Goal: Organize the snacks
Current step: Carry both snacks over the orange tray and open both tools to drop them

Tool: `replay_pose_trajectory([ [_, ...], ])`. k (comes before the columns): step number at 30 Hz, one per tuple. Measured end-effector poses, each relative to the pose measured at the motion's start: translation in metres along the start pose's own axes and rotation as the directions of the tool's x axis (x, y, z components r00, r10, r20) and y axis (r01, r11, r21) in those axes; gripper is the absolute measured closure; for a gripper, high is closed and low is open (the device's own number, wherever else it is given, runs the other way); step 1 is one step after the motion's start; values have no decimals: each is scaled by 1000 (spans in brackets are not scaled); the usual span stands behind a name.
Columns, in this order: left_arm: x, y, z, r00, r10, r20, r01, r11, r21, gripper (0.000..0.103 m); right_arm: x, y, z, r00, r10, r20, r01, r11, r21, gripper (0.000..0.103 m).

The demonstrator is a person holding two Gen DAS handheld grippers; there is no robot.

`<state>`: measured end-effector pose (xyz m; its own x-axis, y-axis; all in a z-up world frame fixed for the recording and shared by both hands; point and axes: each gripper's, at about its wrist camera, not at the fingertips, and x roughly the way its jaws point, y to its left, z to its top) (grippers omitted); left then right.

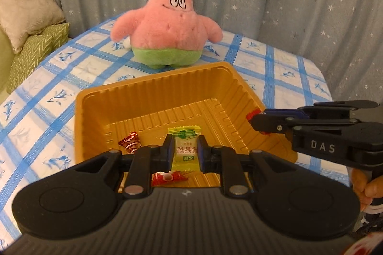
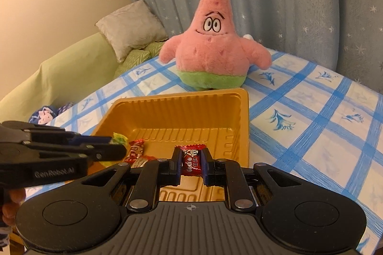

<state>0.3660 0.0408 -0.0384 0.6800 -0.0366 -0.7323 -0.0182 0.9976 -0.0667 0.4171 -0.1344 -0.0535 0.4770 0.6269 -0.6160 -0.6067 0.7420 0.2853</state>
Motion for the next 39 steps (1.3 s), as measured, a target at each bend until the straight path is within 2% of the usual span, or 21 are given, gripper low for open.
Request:
replay_pose_trajectory([
  [14,36,-2,8,999,20,-41,-18,999,42,85,23,-14,8,1000,-27,-14,27,999,32,86],
  [22,47,0,7,998,23,-67,-21,999,30,84,25,-15,8,999,-34,-17,35,999,40,86],
  [39,17,24,2,999,24,-48,-27,998,-62,85,18,-17,10,999,-33,-8,33,998,47,86],
])
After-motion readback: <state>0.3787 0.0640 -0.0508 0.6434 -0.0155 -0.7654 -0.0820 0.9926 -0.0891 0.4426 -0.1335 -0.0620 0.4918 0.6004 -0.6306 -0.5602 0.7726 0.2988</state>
